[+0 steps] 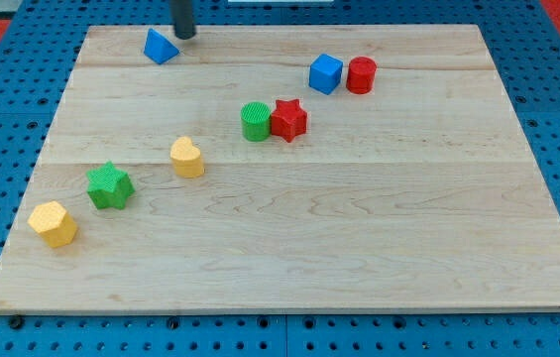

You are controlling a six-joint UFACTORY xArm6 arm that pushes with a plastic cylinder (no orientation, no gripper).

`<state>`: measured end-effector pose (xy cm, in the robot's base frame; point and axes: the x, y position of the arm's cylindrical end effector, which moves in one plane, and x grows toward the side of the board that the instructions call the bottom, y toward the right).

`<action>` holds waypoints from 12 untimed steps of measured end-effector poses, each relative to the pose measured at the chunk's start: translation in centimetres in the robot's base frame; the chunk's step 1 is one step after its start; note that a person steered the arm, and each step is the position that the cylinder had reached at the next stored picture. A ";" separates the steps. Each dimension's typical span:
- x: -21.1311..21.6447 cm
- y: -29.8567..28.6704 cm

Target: Place the cube to the bottom left of the triangle

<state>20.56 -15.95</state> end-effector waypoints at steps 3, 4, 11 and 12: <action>-0.7 5.4; -0.5 17.5; 7.9 13.6; 9.6 10.7</action>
<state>30.20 -5.23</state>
